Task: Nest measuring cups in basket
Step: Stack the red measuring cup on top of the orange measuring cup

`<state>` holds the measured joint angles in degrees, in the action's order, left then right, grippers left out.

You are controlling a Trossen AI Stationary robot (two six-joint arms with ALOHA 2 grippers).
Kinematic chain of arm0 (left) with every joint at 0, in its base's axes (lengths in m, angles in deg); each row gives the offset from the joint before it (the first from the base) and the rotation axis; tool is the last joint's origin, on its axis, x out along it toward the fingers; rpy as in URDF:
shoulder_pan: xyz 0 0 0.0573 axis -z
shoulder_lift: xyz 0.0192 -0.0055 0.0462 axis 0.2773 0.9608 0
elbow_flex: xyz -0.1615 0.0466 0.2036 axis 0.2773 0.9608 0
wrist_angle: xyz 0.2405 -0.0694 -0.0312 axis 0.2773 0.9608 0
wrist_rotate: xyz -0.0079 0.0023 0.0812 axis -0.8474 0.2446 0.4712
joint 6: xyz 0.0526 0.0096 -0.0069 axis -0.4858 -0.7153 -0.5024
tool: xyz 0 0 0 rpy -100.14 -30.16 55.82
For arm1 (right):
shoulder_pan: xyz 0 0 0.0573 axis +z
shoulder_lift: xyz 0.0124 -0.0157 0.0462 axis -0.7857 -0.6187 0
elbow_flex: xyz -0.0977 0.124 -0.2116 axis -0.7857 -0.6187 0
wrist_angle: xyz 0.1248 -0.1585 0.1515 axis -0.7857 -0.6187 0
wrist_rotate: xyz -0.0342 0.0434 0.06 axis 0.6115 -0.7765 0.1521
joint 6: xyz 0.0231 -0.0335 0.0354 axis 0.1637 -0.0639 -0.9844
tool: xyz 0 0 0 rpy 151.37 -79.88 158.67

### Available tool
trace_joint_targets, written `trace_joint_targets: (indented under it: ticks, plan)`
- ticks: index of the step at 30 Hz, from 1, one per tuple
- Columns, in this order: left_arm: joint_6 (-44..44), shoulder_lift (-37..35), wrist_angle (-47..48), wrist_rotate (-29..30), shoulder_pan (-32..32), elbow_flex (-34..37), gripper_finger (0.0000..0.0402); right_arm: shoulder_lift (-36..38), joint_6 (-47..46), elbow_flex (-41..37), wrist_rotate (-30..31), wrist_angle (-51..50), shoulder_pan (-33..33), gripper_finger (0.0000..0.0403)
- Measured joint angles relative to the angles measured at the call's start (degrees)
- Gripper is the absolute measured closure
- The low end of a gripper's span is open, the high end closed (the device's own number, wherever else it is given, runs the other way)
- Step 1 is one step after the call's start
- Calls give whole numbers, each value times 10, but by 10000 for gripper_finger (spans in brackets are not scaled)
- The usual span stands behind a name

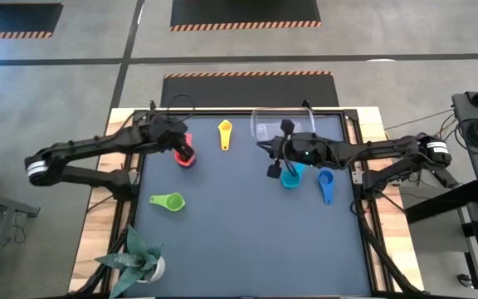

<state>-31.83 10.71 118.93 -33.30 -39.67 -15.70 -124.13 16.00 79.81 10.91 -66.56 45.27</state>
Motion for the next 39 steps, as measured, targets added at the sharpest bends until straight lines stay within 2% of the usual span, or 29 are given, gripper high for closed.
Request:
trace_joint_targets:
  ticks: [2,7,17,23,30,35,39]
  plan:
    - [13,-33,-2,0,0,26,402,-9,-7,18,-12,-2,-11,394]
    - [34,-97,-4,0,0,71,402,-63,-4,97,-89,-29,-41,394]
    - [58,-173,1,1,0,121,402,-255,55,314,-107,-100,-96,394]
    - [82,-177,-4,1,0,134,402,-362,64,437,-161,-131,-121,394]
    - [157,-148,0,-5,0,155,402,-455,64,552,-165,-155,-137,394]
    - [179,-129,1,-10,0,164,402,-512,65,634,-167,-208,-142,394]
    - [186,-125,-3,-9,0,167,402,-550,66,679,-195,-224,-148,394]
